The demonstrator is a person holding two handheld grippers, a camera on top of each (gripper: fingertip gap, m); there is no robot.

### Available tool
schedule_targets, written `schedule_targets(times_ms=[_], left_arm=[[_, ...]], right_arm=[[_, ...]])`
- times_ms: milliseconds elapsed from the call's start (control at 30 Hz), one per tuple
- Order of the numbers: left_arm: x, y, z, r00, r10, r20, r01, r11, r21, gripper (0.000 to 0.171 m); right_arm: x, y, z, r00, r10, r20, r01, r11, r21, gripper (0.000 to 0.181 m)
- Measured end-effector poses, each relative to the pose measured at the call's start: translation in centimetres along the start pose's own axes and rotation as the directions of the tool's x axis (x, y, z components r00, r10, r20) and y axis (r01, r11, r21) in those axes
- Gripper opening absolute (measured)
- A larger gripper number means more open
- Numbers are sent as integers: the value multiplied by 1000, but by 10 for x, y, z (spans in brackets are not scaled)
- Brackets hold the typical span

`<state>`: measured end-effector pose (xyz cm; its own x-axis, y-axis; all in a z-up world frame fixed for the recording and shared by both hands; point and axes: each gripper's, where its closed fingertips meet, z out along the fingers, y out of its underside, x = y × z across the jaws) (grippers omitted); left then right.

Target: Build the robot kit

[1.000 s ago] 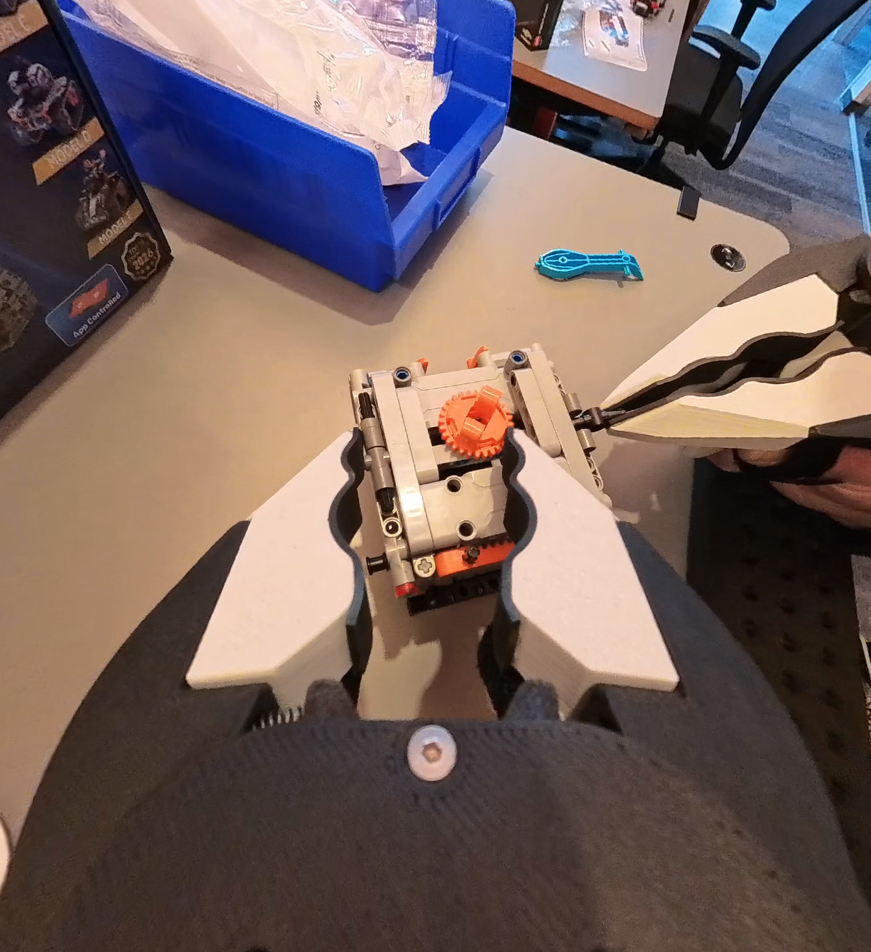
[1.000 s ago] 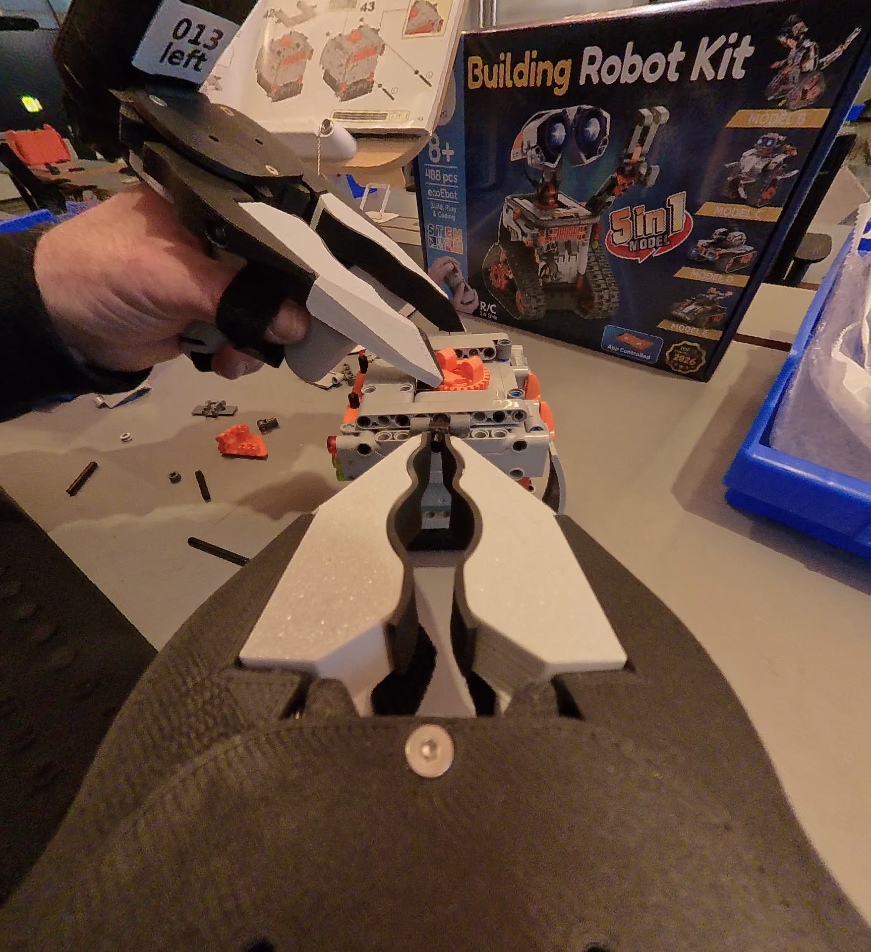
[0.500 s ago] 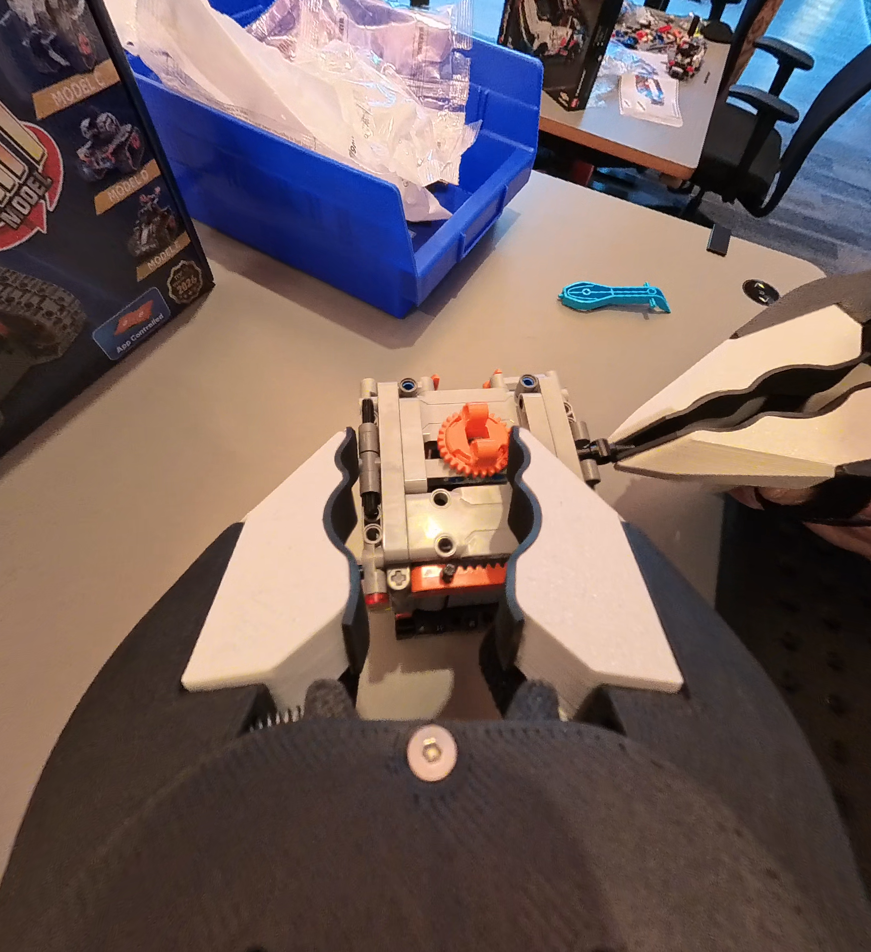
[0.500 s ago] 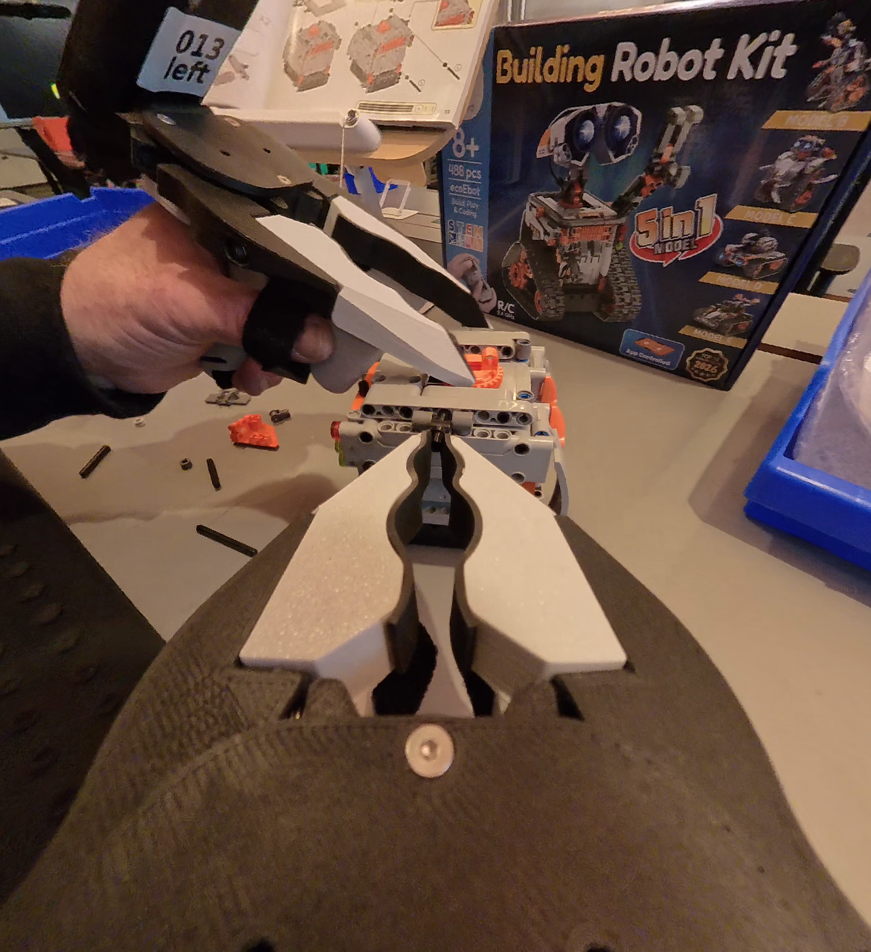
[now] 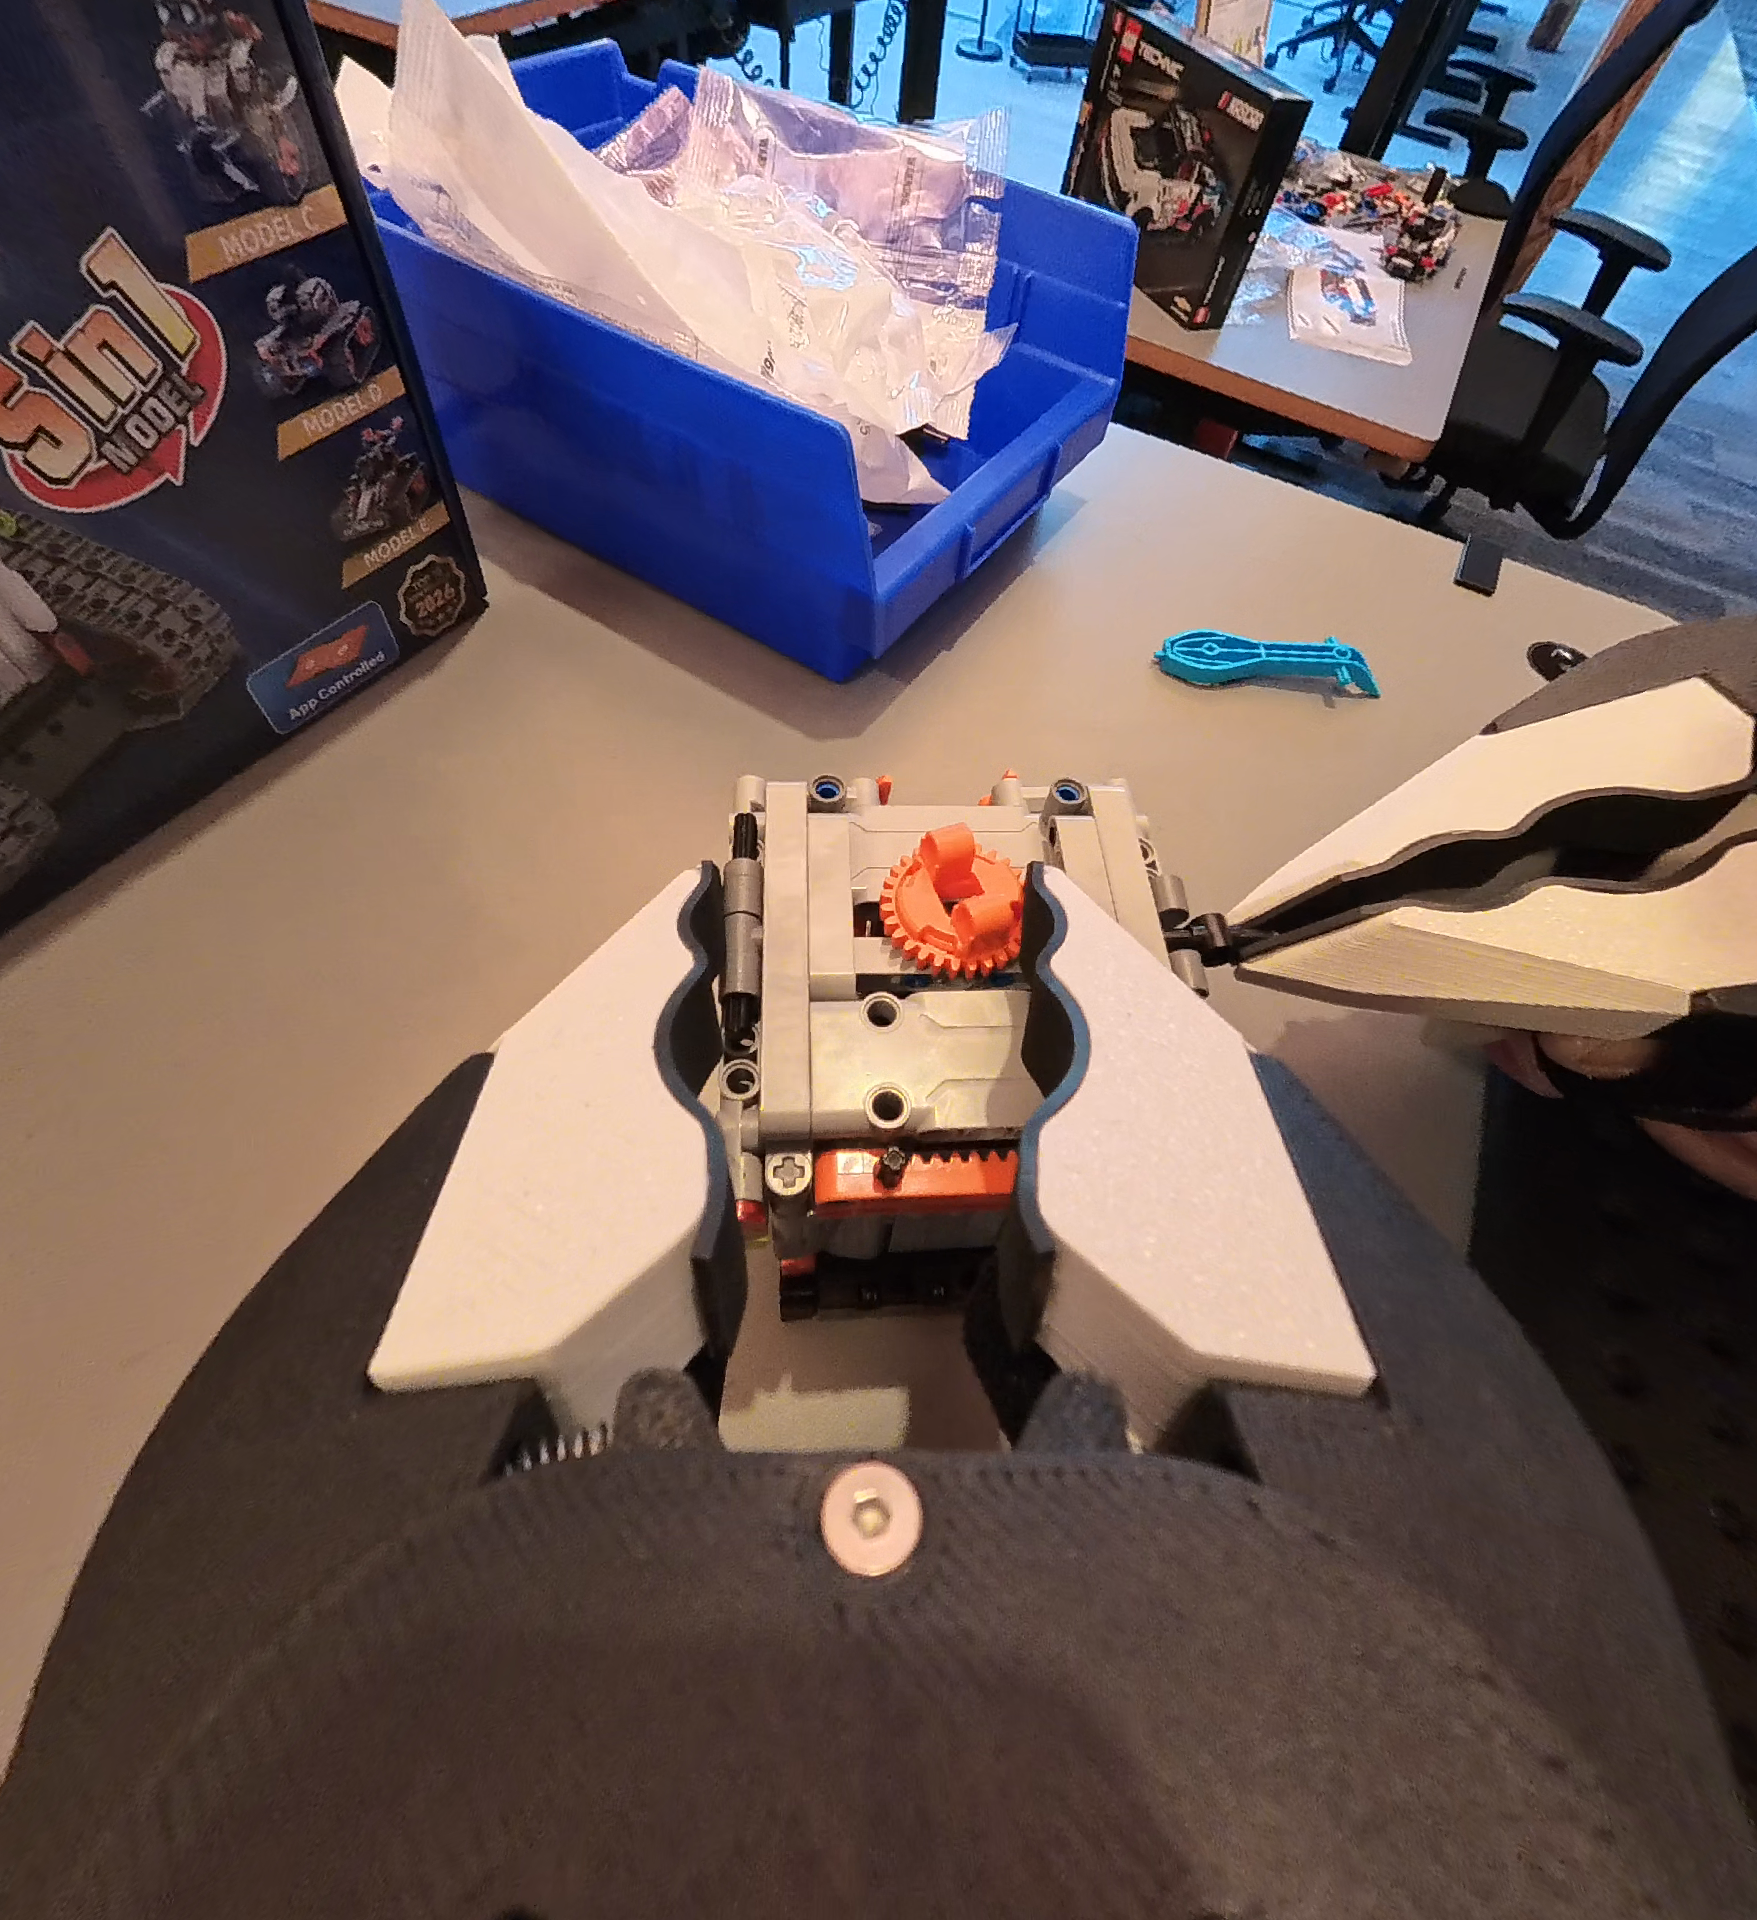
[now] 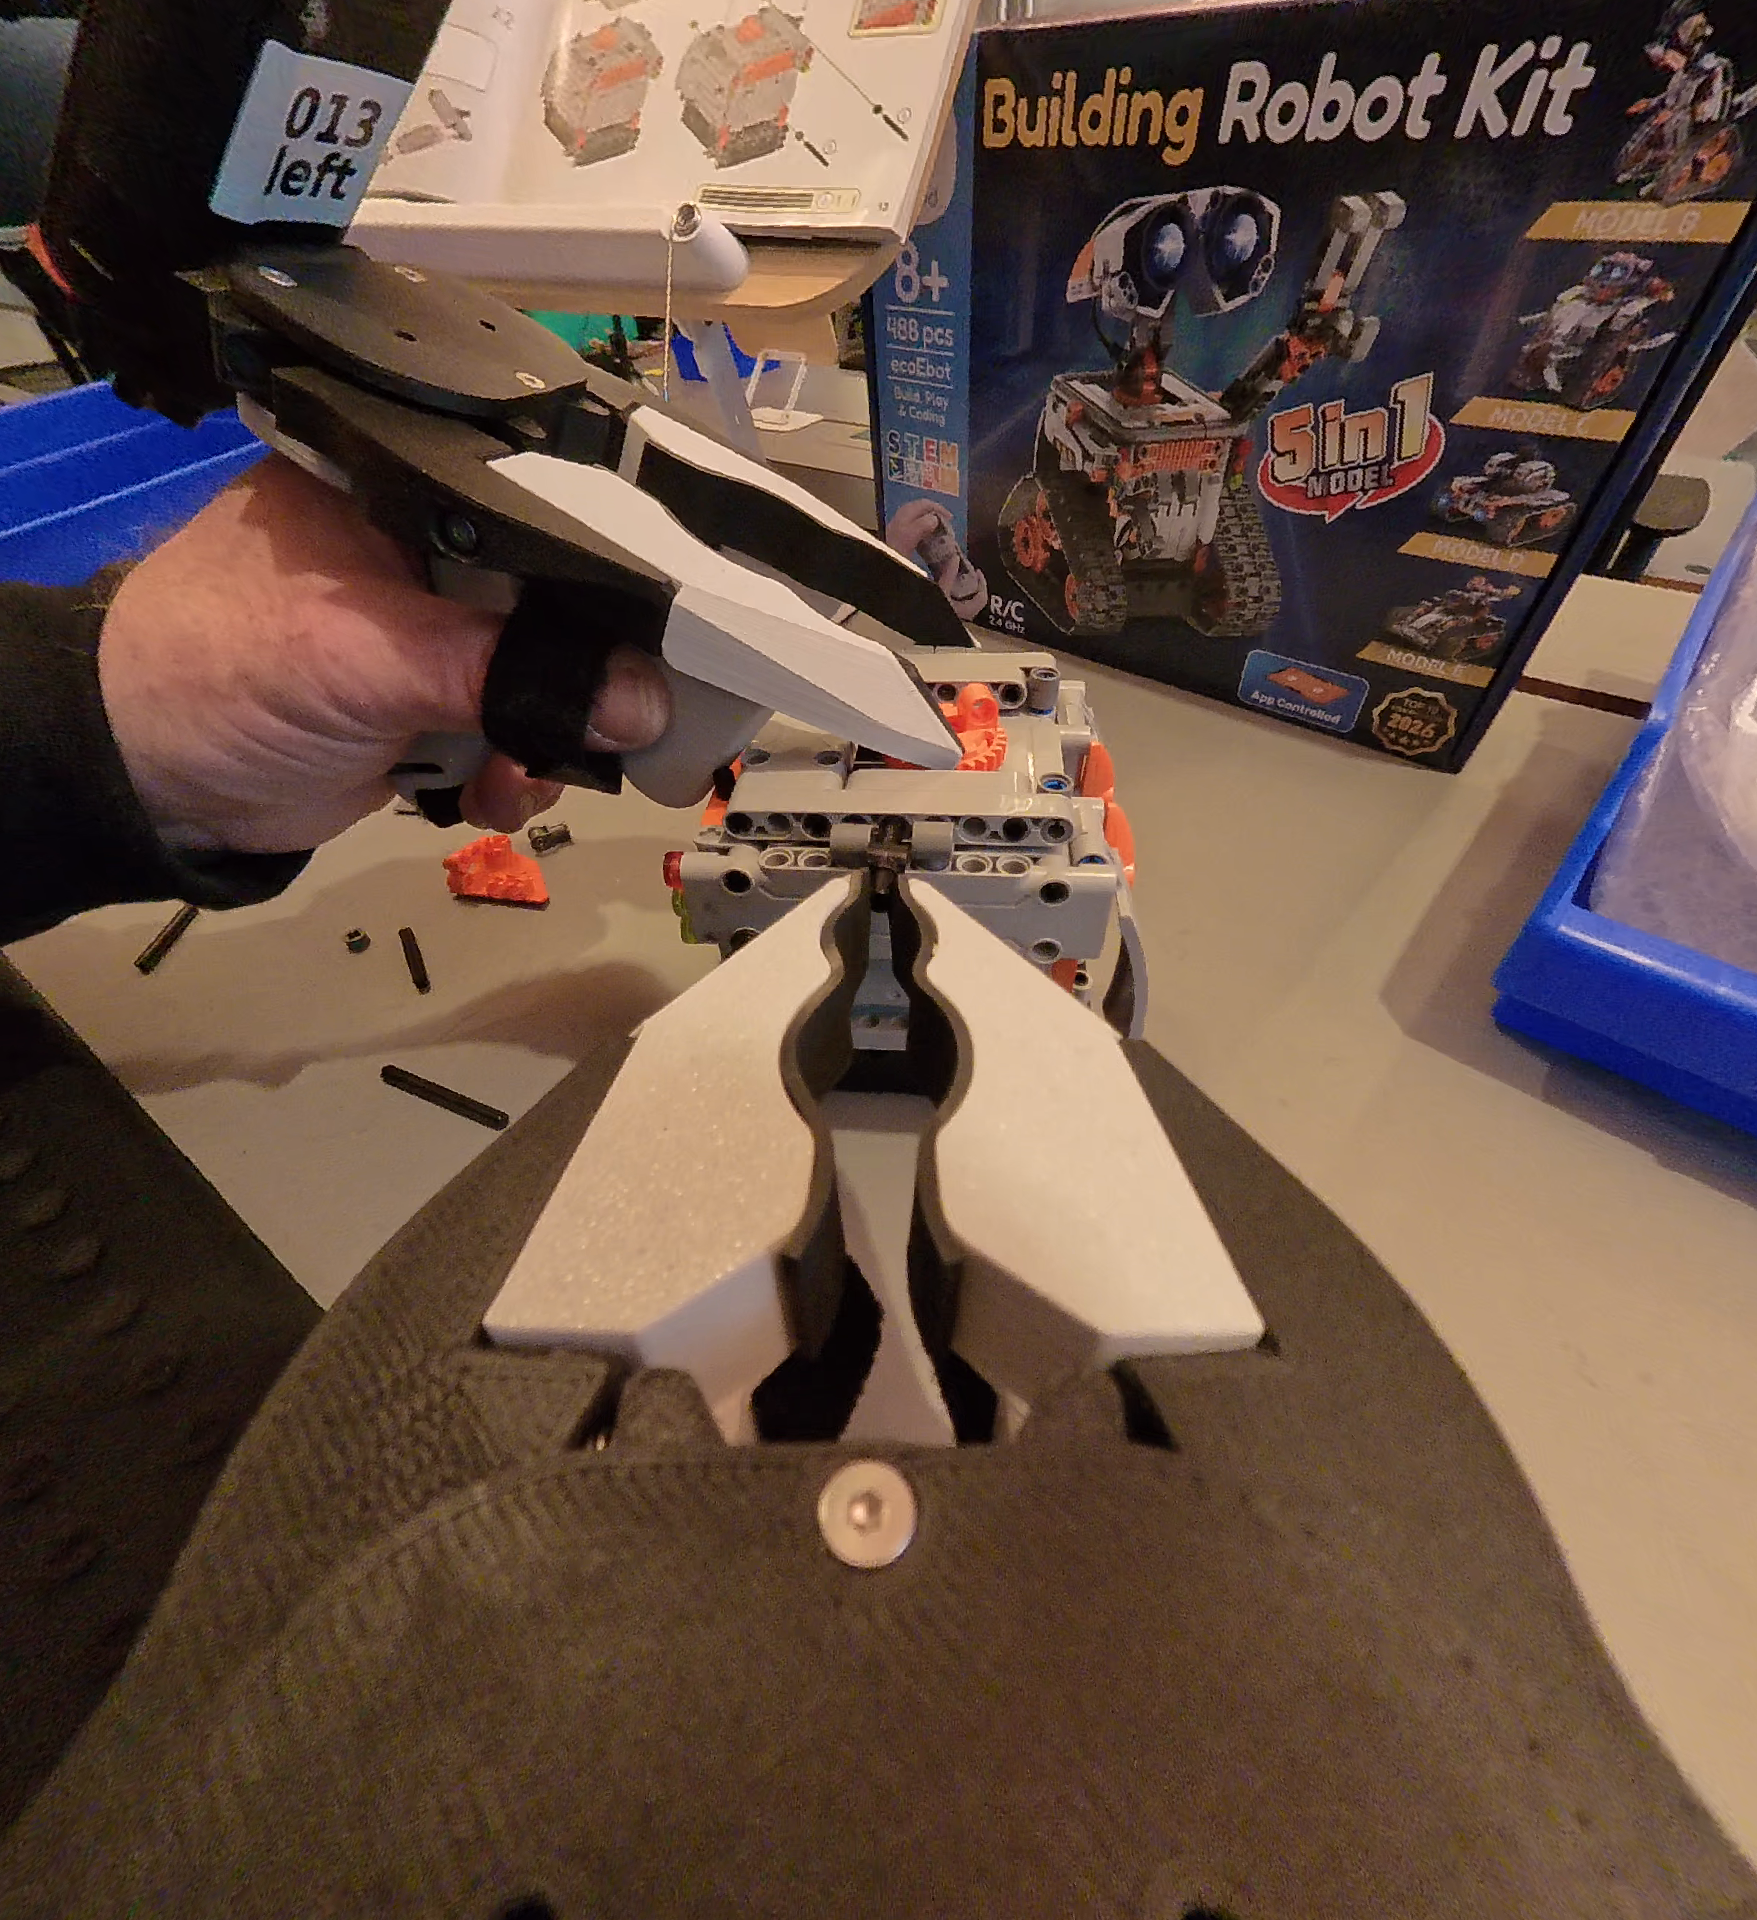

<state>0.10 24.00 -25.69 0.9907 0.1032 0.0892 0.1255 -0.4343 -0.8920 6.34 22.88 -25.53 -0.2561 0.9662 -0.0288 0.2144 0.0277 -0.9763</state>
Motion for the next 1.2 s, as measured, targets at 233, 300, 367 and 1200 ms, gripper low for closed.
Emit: schedule_targets(times_ms=[233, 300, 367, 1200], left_arm=[[-1, 0, 0, 1000, -9, 4, 9, 1000, 12, 55], [-2, -1, 0, 1000, -20, 11, 19, 1000, 16, 55], [-2, 0, 0, 1000, -13, 16, 13, 1000, 15, 55], [1, -1, 4, 1000, -9, 26, 8, 1000, 22, 56]], right_arm=[[1, 0, 1, 999, -20, 26, 21, 1000, -4, 0], [3, 0, 2, 1000, -24, 19, 24, 1000, -11, 0], [3, 0, 1, 999, -40, -8, 39, 999, -21, 0], [9, 0, 4, 992, 16, 126, -11, 999, -42, 1]])
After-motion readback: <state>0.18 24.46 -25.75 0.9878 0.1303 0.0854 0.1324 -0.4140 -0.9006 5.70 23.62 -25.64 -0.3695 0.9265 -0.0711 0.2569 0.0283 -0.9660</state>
